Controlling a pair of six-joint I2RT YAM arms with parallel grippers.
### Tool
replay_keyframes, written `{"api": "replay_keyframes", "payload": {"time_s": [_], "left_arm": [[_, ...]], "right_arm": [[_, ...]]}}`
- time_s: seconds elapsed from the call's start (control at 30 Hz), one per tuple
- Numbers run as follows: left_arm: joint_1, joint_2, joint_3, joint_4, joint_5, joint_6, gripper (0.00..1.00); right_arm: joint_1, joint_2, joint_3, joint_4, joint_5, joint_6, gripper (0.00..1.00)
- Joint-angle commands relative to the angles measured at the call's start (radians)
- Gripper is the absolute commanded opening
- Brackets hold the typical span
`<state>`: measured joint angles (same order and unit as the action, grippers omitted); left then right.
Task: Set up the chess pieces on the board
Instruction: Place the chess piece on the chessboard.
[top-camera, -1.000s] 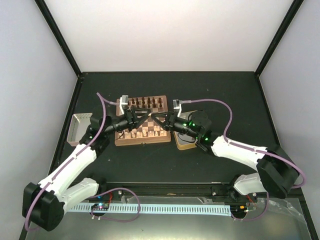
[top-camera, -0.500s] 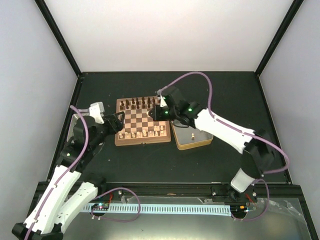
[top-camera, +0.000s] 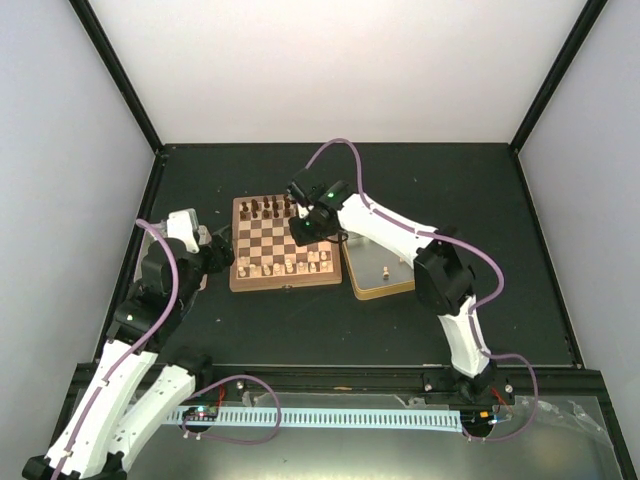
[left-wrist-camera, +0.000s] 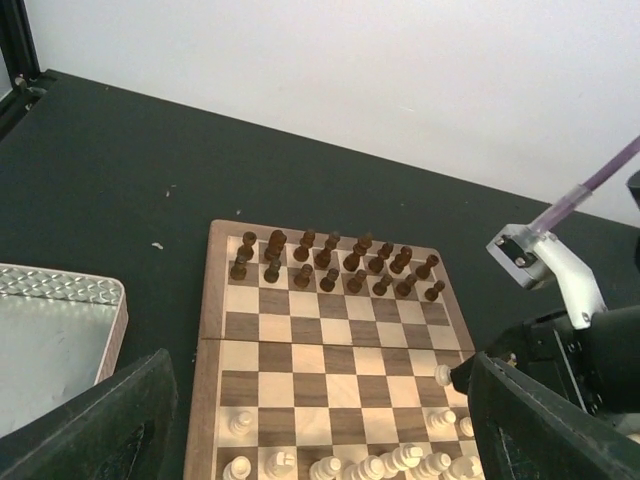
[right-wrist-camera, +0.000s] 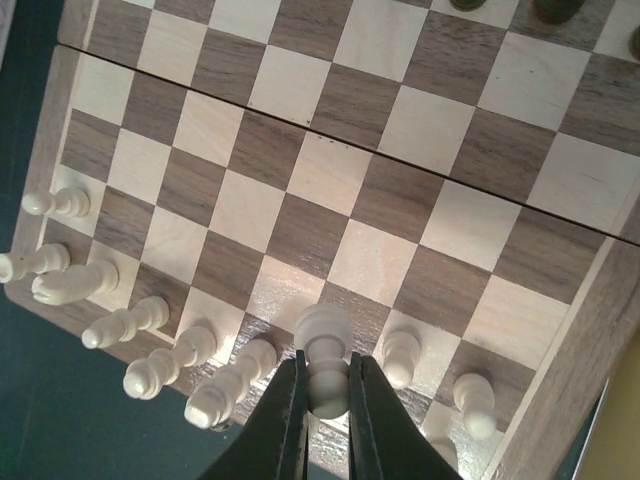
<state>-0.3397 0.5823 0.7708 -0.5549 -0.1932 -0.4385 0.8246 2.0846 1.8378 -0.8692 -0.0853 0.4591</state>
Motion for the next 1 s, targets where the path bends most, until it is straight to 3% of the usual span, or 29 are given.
{"api": "replay_keyframes", "payload": {"time_s": [0.0, 0.47, 0.97], "left_arm": [[0.007, -0.018, -0.002, -0.016, -0.027, 0.027, 0.82], [0.005, -0.044, -0.015, -0.015, -0.018, 0.033, 0.83], [0.002, -0.044, -0.021, -0.012, -0.008, 0.04, 0.85]], "right_arm": [[0.012, 0.067, 0.098, -0.107, 0.026, -0.046, 0.01], [0.047, 0.251, 0.298, -0.258, 0.069, -0.069, 0.02], [0.057, 0.277, 0.293, -0.29, 0.058, -0.075, 0.02]]}}
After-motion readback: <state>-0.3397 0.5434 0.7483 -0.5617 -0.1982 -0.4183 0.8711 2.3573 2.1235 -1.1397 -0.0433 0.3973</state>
